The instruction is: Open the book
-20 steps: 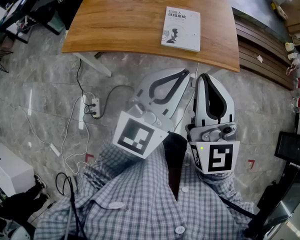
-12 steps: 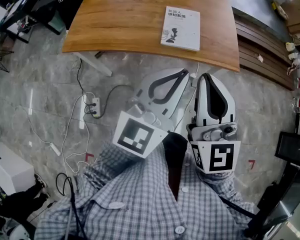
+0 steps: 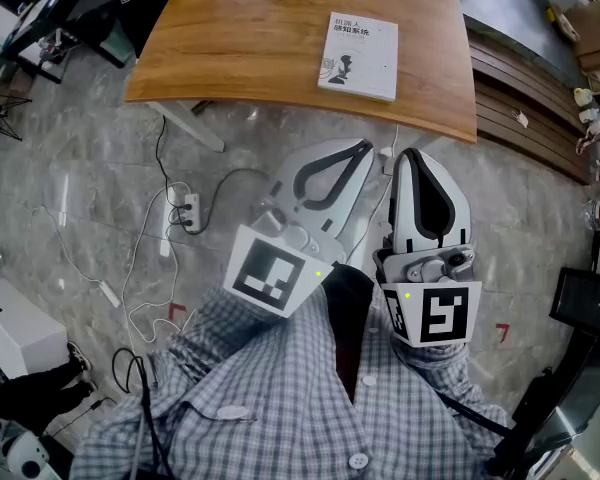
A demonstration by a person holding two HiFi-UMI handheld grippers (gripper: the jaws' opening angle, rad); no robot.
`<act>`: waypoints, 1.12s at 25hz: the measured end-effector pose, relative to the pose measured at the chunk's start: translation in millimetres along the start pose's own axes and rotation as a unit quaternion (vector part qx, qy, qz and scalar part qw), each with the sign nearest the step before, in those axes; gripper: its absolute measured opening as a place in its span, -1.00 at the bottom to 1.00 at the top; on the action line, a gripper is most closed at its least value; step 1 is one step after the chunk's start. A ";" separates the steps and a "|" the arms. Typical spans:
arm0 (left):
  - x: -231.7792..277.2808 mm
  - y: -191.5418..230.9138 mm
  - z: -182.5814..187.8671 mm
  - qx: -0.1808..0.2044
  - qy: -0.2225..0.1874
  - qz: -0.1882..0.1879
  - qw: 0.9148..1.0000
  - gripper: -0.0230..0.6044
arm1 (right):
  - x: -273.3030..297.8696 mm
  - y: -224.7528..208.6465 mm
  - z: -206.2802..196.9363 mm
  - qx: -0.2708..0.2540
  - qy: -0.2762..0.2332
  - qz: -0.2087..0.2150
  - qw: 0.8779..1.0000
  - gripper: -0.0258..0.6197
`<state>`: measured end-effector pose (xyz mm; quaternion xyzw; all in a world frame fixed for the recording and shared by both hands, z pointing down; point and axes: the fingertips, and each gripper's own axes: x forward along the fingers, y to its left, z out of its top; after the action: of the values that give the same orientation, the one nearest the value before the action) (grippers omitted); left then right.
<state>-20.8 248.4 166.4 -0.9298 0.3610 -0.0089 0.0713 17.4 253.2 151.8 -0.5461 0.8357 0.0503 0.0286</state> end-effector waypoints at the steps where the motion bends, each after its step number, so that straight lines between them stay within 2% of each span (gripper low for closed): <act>1: 0.3 -1.1 0.4 0.000 0.000 0.003 1.000 -0.90 | -1.5 -1.0 0.4 -0.001 0.000 0.002 1.000 -0.85; 4: 2.5 -3.2 4.4 -0.014 -0.011 0.018 1.000 -0.90 | -7.2 -4.8 2.4 -0.004 -0.002 0.007 1.000 -0.85; 14: 7.8 -11.4 14.2 -0.018 -0.025 0.057 0.998 -0.90 | -22.2 -22.7 6.0 -0.005 -0.010 0.018 1.000 -0.85; 20: 2.0 -22.8 8.0 -0.020 -0.023 0.066 0.997 -0.90 | -37.7 -30.7 -1.4 -0.001 -0.011 0.011 1.000 -0.85; 28: 11.0 -5.0 1.6 -0.022 -0.025 0.071 0.997 -0.90 | -25.3 -38.5 -7.3 -0.008 -0.006 0.006 1.000 -0.85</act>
<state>-9.2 244.9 165.1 -0.9032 0.4241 0.0274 0.0599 62.9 260.0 159.6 -0.5413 0.8381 0.0605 0.0293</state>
